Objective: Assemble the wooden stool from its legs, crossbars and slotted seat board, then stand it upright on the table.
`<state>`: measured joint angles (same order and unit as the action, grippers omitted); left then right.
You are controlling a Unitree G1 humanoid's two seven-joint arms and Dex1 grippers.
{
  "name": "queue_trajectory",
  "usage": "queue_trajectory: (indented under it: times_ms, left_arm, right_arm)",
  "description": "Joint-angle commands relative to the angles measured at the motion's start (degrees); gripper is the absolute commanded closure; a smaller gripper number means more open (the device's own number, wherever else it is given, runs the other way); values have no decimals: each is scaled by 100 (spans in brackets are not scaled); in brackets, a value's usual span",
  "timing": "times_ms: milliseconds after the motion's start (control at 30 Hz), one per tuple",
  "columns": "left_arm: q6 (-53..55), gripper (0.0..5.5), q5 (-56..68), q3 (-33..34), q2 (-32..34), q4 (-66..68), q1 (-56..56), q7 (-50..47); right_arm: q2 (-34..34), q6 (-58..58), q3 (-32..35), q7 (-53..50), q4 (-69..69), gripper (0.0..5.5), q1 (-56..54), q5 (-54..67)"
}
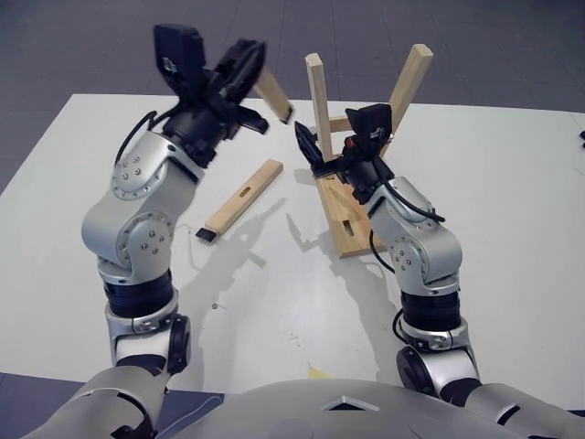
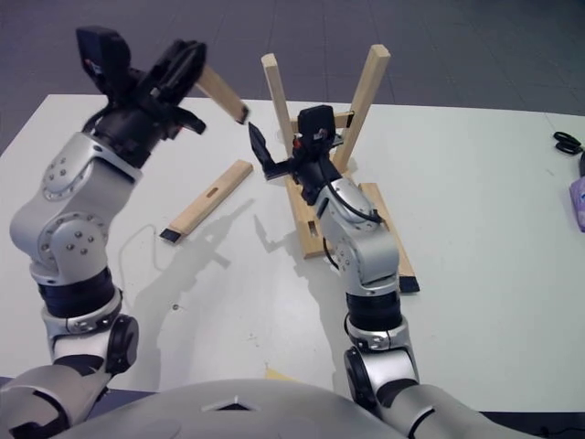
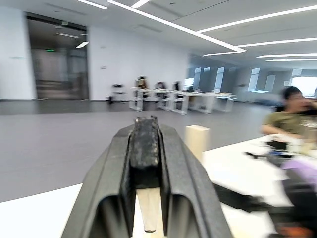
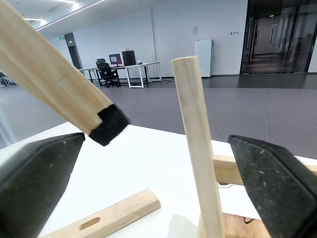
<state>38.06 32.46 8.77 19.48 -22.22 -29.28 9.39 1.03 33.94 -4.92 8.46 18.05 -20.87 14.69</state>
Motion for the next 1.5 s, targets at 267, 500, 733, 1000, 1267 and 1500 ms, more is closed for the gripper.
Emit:
queue_trajectory:
  times_ms: [267, 500, 733, 1000, 1267, 1500]
  left_arm:
    - [-1424, 506, -1016, -222, 846, 1814, 752, 1728]
    - [-1552, 506, -1146, -375, 839, 2173, 972, 2320]
    - [-1637, 506, -1161, -595, 794, 2363, 871, 2654]
    - [-1949, 506, -1413, -658, 682, 2872, 718, 2695]
    - [-2025, 506, -1693, -810, 600, 3096, 935, 2665]
    - [-1188, 506, -2095, -1502, 858, 3598, 1054, 2877]
  right_arm:
    - [289, 61, 236, -123, 397, 10, 479, -134]
    - [395, 108, 377, -143, 512, 10, 563, -128]
    - [384, 123, 337, -136, 480, 10, 536, -137]
    - [366, 46, 289, -169, 486, 10, 582, -220]
    - [401, 17, 218, -151, 509, 10, 569, -294]
    - [318, -8, 214, -198, 549, 10, 551, -283]
